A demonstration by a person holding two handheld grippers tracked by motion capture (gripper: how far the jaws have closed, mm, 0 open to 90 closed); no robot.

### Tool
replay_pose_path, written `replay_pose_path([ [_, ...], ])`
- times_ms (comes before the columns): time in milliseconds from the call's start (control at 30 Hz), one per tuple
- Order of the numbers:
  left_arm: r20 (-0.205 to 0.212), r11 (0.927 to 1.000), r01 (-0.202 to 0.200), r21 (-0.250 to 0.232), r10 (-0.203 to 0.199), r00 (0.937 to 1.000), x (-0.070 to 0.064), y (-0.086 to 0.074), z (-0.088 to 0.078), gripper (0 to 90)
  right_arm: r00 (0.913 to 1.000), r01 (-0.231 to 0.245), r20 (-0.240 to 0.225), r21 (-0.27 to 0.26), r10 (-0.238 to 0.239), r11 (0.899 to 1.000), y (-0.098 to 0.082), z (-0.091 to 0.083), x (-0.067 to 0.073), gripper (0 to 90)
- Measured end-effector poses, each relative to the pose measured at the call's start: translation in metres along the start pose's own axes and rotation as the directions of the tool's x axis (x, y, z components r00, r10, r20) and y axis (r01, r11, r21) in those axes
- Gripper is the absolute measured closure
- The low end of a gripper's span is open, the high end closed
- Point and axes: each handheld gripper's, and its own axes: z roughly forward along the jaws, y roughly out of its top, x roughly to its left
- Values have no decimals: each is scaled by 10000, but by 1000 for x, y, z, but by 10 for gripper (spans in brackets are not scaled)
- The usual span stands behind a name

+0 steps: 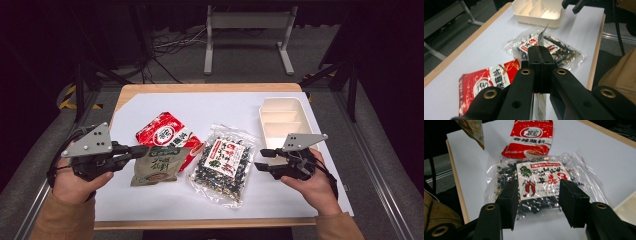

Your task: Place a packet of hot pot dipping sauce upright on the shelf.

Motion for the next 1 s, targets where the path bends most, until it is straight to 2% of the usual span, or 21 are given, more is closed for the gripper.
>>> replay_pose_path([
  [67, -26, 10000, -16, -75, 15, 10000, 0, 2, 3, 900, 10000, 48, -43, -98, -48, 9999, 1, 1, 2, 512],
  [200, 175, 9994, -1, -340, 7, 9998, 0, 10, 14, 900, 9992, 205, -322, -418, -219, 9989, 8, 6, 8, 528],
  [633, 425, 9957, -205, -904, 244, 9988, -9, 36, 35, 900, 9935, 453, -1009, -757, -528, 9961, 25, 30, 23, 546],
  [767, 706, 9948, -172, -999, 244, 9972, -10, 38, 41, 900, 9856, 412, -1595, -952, -561, 9946, 28, 38, 27, 550],
  [933, 953, 9944, -218, -1033, 317, 9949, -11, 40, 48, 900, 9797, 444, -1911, -883, -606, 9951, 33, 49, 33, 557],
  [1000, 1048, 9947, -194, -1014, 300, 9940, -12, 40, 52, 900, 9720, 418, -2259, -1047, -647, 9936, 36, 54, 36, 559],
])
